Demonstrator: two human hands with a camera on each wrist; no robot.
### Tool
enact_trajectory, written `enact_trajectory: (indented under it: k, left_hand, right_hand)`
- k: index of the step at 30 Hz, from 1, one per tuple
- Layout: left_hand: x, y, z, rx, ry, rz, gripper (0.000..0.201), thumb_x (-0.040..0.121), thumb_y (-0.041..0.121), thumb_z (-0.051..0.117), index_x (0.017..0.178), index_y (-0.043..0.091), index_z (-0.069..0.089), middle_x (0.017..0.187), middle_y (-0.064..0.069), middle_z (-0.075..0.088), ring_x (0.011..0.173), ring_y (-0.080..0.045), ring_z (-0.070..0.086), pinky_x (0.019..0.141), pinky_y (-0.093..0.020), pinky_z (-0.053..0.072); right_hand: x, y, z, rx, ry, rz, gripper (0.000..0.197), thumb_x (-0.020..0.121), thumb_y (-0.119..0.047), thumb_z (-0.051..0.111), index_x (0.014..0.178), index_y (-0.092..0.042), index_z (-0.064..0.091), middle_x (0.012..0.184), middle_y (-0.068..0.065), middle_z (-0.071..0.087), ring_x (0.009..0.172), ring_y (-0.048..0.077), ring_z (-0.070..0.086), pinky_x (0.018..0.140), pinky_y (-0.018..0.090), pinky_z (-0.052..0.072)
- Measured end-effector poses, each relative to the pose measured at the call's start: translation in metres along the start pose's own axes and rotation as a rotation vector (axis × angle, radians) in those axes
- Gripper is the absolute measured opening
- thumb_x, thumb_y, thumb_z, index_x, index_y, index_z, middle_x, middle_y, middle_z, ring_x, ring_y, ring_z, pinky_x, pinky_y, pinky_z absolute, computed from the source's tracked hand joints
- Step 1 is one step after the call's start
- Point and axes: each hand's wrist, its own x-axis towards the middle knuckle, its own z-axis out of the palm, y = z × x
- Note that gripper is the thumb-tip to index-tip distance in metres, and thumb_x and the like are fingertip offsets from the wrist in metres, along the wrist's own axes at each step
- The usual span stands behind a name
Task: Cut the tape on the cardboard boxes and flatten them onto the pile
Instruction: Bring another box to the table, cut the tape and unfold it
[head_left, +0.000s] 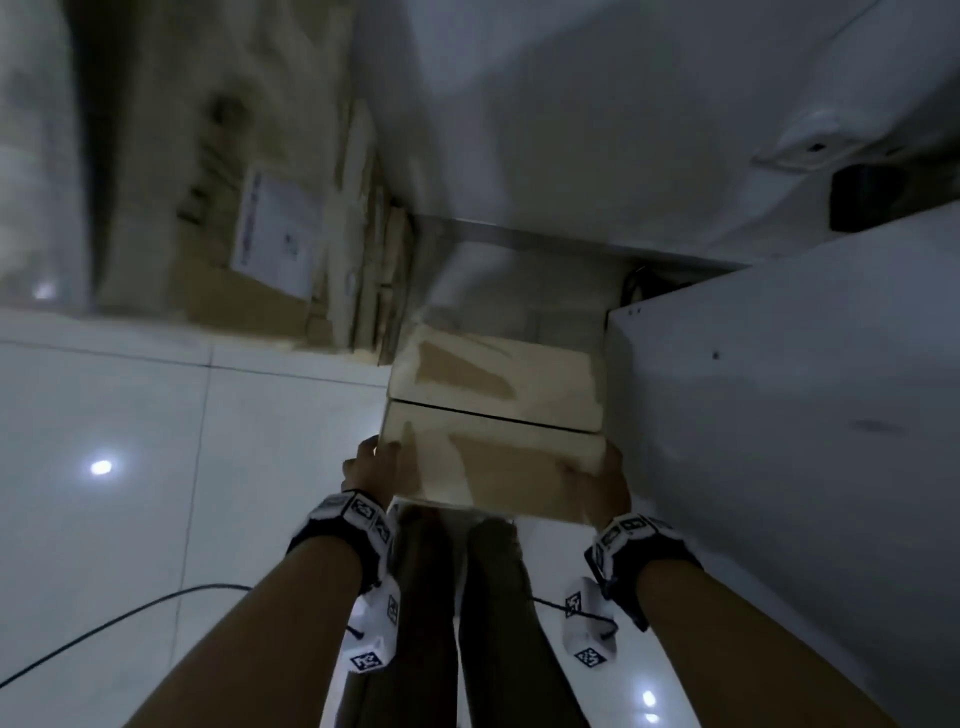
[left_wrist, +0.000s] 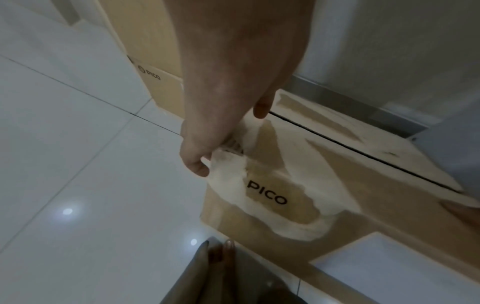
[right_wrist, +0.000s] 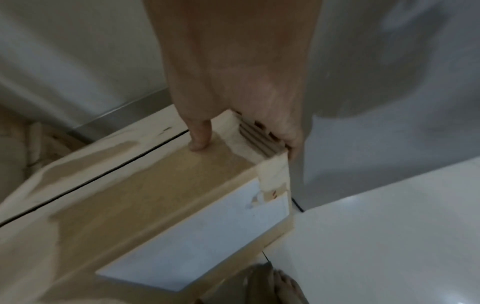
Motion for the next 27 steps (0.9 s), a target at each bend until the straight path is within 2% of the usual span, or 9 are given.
enact_trajectory:
  k: [4, 7, 10, 14, 19, 22, 23, 25, 27]
  left_hand:
    - [-0.072, -0.007, -0.034, -0.077, -0.050, 0.070, 0.043, 0.095, 0.027, 0.050, 0.134, 0.007, 0.048, 0.129, -0.021, 0.050, 0.107, -0.038, 0.055, 0.092, -0.041, 0.046]
    - [-0.128, -0.010, -0.060, -0.144, -0.071, 0.143, 0.035, 0.096, 0.021, 0.049, 0.120, -0.005, 0.048, 0.103, -0.017, 0.057, 0.090, -0.029, 0.052, 0.078, -0.037, 0.043]
    - [-0.189, -0.018, -0.089, -0.150, -0.036, 0.180, 0.022, 0.098, 0.024, 0.048, 0.105, 0.006, 0.038, 0.084, -0.004, 0.046, 0.082, -0.023, 0.046, 0.076, -0.035, 0.038]
    - [-0.257, -0.024, -0.132, -0.150, 0.022, 0.250, 0.019, 0.097, 0.018, 0.049, 0.093, 0.006, 0.035, 0.078, -0.008, 0.042, 0.077, -0.023, 0.044, 0.067, -0.037, 0.032]
    - [-0.318, -0.027, -0.185, -0.053, 0.023, 0.376, 0.019, 0.096, 0.022, 0.049, 0.101, 0.005, 0.045, 0.113, -0.025, 0.054, 0.103, -0.040, 0.056, 0.083, -0.041, 0.048]
    - [-0.355, -0.025, -0.212, -0.175, -0.026, 0.421, 0.047, 0.086, 0.036, 0.057, 0.095, -0.010, 0.054, 0.078, -0.024, 0.054, 0.071, -0.031, 0.052, 0.063, -0.034, 0.040]
    - [-0.366, -0.026, -0.219, -0.195, -0.054, 0.443, 0.050, 0.089, 0.038, 0.057, 0.098, -0.011, 0.057, 0.079, -0.031, 0.056, 0.070, -0.031, 0.051, 0.064, -0.036, 0.040]
    - [-0.390, -0.031, -0.232, -0.178, -0.077, 0.501, 0.054, 0.094, 0.044, 0.053, 0.117, -0.005, 0.059, 0.111, -0.039, 0.057, 0.091, -0.044, 0.059, 0.081, -0.047, 0.046]
    - [-0.413, -0.036, -0.243, -0.173, -0.072, 0.562, 0.053, 0.095, 0.045, 0.052, 0.124, 0.002, 0.059, 0.122, -0.032, 0.057, 0.111, -0.046, 0.055, 0.096, -0.050, 0.043]
  right_hand:
    - [-0.079, -0.006, -0.036, 0.083, 0.051, 0.106, 0.079, 0.080, -0.037, 0.070, 0.148, -0.036, 0.030, 0.139, 0.004, 0.047, 0.119, 0.032, 0.049, 0.094, 0.043, 0.045]
    - [-0.139, -0.016, -0.069, 0.072, 0.053, 0.087, 0.076, 0.089, -0.037, 0.064, 0.152, -0.029, 0.024, 0.146, 0.009, 0.040, 0.127, 0.033, 0.044, 0.092, 0.039, 0.036]
    - [-0.204, -0.023, -0.099, 0.013, 0.096, 0.031, 0.071, 0.092, -0.039, 0.059, 0.152, -0.026, 0.024, 0.145, 0.013, 0.042, 0.124, 0.036, 0.046, 0.087, 0.037, 0.035]
    - [-0.278, -0.027, -0.123, 0.004, 0.088, 0.023, 0.074, 0.091, -0.049, 0.055, 0.153, -0.028, 0.020, 0.145, 0.017, 0.042, 0.125, 0.041, 0.044, 0.098, 0.047, 0.040]
    - [-0.355, -0.038, -0.151, 0.069, 0.060, -0.044, 0.074, 0.092, -0.047, 0.053, 0.154, -0.024, 0.019, 0.151, 0.011, 0.037, 0.135, 0.036, 0.035, 0.104, 0.045, 0.034]
    - [-0.391, -0.039, -0.168, 0.101, 0.048, -0.122, 0.071, 0.092, -0.045, 0.051, 0.153, -0.023, 0.021, 0.150, 0.011, 0.039, 0.133, 0.037, 0.037, 0.107, 0.045, 0.033]
    - [-0.403, -0.039, -0.175, 0.097, 0.057, -0.154, 0.069, 0.094, -0.044, 0.049, 0.153, -0.021, 0.022, 0.150, 0.012, 0.039, 0.132, 0.037, 0.038, 0.107, 0.044, 0.032]
    - [-0.425, -0.039, -0.189, 0.088, 0.077, -0.223, 0.065, 0.097, -0.043, 0.045, 0.152, -0.018, 0.023, 0.149, 0.014, 0.040, 0.130, 0.036, 0.042, 0.104, 0.041, 0.034]
    - [-0.445, -0.037, -0.201, 0.108, 0.103, -0.289, 0.062, 0.099, -0.044, 0.042, 0.152, -0.016, 0.025, 0.148, 0.014, 0.042, 0.127, 0.035, 0.045, 0.100, 0.039, 0.037]
